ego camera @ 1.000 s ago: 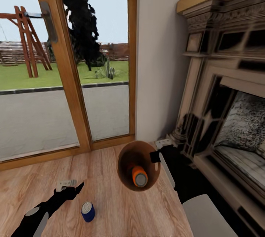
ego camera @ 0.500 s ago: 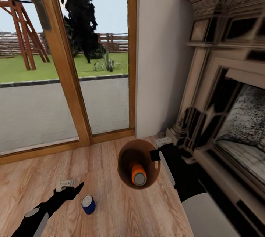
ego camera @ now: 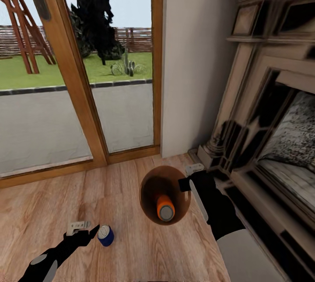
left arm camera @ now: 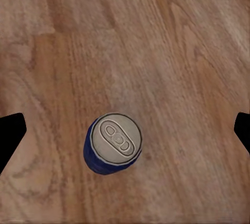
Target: Put the three can of soda from the living room inside the tash can in the kitchen.
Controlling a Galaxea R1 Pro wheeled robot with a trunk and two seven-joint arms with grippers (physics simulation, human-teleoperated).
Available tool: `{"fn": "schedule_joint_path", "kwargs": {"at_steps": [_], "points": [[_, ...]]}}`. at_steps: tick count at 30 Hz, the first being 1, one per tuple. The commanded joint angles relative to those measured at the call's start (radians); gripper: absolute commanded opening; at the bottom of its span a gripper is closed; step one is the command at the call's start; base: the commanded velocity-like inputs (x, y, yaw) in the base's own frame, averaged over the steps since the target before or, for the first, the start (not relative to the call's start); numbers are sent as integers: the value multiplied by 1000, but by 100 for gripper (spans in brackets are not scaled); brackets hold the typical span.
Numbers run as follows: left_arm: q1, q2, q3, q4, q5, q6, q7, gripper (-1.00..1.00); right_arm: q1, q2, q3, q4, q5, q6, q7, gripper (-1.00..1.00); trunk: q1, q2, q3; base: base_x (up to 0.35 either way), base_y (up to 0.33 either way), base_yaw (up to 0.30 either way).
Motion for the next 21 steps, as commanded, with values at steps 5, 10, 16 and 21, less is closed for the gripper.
{"fn": "schedule_joint_path", "kwargs": {"at_steps": [5, 10, 16, 21], "points": [[-1, 0, -1, 4, 0, -4, 26, 100, -1, 0, 1, -1, -13, 0, 0, -100, 2, -1, -19, 0, 0, 0], [-1, -1, -1, 18, 0, -5, 35, 100, 1, 0, 3, -1, -13, 0, 0, -100, 4, -2, -35, 0, 0, 0], [-1, -1, -1, 35, 1, -11, 36, 100, 1, 0, 4, -1, -9, 0, 0, -100, 4, -2, -35, 10, 0, 0], [-2, -1, -1, 37, 0, -12, 44, 100, 1, 0, 4, -1, -7, 0, 0, -100, 4, -2, -35, 176, -38, 0]]}}
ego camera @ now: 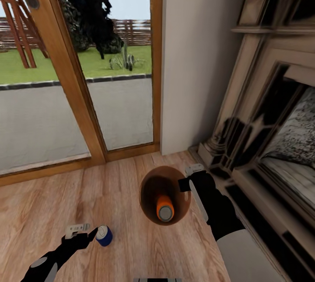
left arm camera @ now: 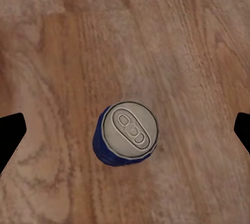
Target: Put the three can of soda from the living room inside the tash can in the kitchen.
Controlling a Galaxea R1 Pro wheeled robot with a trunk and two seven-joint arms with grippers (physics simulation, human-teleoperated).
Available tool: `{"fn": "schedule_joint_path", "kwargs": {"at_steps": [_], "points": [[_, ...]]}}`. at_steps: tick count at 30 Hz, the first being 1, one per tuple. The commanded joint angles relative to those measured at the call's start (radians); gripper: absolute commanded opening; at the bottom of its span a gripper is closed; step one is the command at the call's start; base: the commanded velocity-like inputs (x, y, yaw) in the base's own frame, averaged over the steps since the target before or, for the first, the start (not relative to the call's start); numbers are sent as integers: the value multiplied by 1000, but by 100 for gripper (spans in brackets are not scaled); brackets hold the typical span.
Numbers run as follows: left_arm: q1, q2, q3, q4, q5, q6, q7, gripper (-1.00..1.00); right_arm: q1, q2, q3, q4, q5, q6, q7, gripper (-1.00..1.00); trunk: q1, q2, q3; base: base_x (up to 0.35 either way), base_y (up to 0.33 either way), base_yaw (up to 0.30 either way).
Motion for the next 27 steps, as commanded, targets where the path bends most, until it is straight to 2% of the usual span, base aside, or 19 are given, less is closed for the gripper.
{"fn": "schedule_joint_path", "kwargs": {"at_steps": [1, 8, 27], "points": [[0, 0, 0, 0, 0, 0, 4, 100, 0, 0, 0, 0, -9, 0, 0, -100, 0, 0, 0, 260, -65, 0], [-1, 0, 0, 2, 1, -2, 23, 100, 0, 0, 1, 0, -9, 0, 0, -100, 0, 0, 0, 189, -31, 0], [-1, 0, 0, 2, 1, -2, 28, 100, 0, -1, -1, 0, -8, 0, 0, -100, 0, 0, 0, 9, -25, 0]]}}
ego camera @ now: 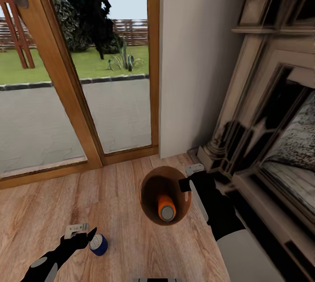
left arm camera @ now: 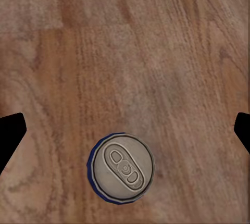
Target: Put the three can of soda from the living room inside the tash can in the kitchen.
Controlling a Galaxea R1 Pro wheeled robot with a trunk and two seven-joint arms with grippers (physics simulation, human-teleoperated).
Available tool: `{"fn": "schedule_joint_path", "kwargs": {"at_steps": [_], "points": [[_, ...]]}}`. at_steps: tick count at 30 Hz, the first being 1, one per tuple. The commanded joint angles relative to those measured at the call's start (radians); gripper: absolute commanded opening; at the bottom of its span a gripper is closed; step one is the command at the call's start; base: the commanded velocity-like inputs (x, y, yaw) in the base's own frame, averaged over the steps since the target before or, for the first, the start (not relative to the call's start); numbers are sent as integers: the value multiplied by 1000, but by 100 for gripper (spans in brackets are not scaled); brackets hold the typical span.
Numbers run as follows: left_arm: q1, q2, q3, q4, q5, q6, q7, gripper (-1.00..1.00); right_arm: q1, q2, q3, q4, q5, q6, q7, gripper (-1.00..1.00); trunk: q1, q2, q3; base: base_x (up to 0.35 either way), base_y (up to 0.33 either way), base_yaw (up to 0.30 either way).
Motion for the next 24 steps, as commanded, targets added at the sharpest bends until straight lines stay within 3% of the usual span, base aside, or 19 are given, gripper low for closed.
{"fn": "schedule_joint_path", "kwargs": {"at_steps": [1, 12, 24], "points": [[0, 0, 0, 0, 0, 0, 0, 100, -1, 0, 0, 0, -13, 0, 0, -100, 0, 0, 0, 37, -101, 0], [0, 0, 0, 1, 0, 0, 0, 100, 0, 0, 0, 0, -13, 0, 0, -100, 0, 0, 0, 179, -87, 0], [0, 0, 0, 0, 0, -19, -1, 100, 0, 0, 0, 1, -13, 0, 0, -100, 0, 0, 0, 24, -8, 0]]}}
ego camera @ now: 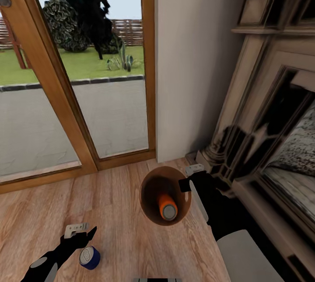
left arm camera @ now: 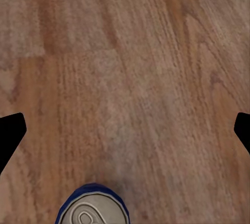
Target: Put the three can of soda from the living room inside the tash can in the kitchen.
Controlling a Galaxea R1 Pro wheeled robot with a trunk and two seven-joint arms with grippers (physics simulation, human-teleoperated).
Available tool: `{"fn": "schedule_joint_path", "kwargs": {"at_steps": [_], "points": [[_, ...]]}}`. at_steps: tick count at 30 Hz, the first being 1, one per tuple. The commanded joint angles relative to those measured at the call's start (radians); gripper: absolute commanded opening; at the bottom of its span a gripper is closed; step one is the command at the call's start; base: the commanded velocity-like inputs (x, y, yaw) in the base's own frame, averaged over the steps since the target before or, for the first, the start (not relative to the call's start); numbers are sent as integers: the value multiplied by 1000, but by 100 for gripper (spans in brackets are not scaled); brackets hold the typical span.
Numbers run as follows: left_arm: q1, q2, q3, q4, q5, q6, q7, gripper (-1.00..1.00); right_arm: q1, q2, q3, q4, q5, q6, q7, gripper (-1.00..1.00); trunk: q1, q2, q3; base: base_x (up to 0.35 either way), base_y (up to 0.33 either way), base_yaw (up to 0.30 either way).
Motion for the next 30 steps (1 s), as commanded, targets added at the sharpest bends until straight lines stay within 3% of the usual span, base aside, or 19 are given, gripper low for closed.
{"fn": "schedule_joint_path", "kwargs": {"at_steps": [1, 12, 30], "points": [[0, 0, 0, 0, 0, 0, 0, 100, 0, 0, 0, 0, -14, 0, 0, -100, 0, 0, 0, 1, 0, 0], [0, 0, 1, 0, 0, -1, 0, 100, 0, 0, 0, 0, -14, 0, 0, -100, 0, 0, 0, 0, 0, 0], [0, 1, 6, 2, 0, 1, 1, 100, -7, 0, -3, 0, -12, 0, 0, -100, 8, -4, -69, 0, 0, 0]]}}
